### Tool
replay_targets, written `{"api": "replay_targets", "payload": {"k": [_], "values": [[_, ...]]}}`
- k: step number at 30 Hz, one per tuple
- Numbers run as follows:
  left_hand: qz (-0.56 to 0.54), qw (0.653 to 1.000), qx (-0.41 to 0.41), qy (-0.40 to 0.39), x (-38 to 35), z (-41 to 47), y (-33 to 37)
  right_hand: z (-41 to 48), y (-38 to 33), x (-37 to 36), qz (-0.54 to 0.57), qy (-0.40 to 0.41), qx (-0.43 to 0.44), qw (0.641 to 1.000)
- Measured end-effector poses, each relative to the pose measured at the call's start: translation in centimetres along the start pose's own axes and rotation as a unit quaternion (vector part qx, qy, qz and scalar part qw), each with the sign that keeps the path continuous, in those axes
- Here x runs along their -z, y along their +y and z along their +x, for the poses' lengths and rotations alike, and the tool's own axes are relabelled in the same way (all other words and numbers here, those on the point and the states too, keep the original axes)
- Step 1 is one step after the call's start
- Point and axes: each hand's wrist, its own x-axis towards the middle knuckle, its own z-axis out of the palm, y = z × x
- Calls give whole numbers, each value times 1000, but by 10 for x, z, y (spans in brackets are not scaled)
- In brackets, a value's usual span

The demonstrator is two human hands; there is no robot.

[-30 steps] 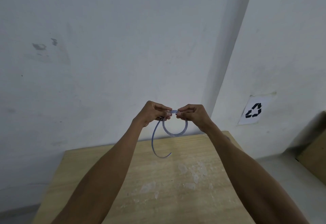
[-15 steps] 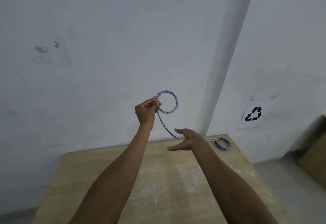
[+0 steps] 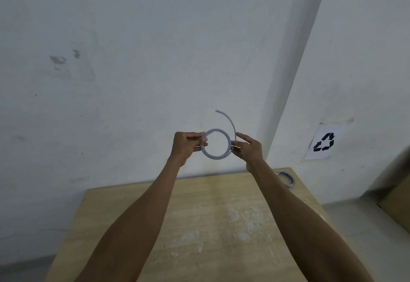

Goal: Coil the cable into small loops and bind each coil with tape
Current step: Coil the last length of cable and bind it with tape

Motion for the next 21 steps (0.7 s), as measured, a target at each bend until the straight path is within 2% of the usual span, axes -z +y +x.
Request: {"api": "replay_targets", "payload": {"k": [10, 21], "values": [[26, 999, 9, -45, 10, 5, 12, -3, -7, 11, -70, -153, 45, 985], [97, 990, 13, -101, 10, 7, 23, -6, -6, 7, -120, -175, 98, 972]]}}
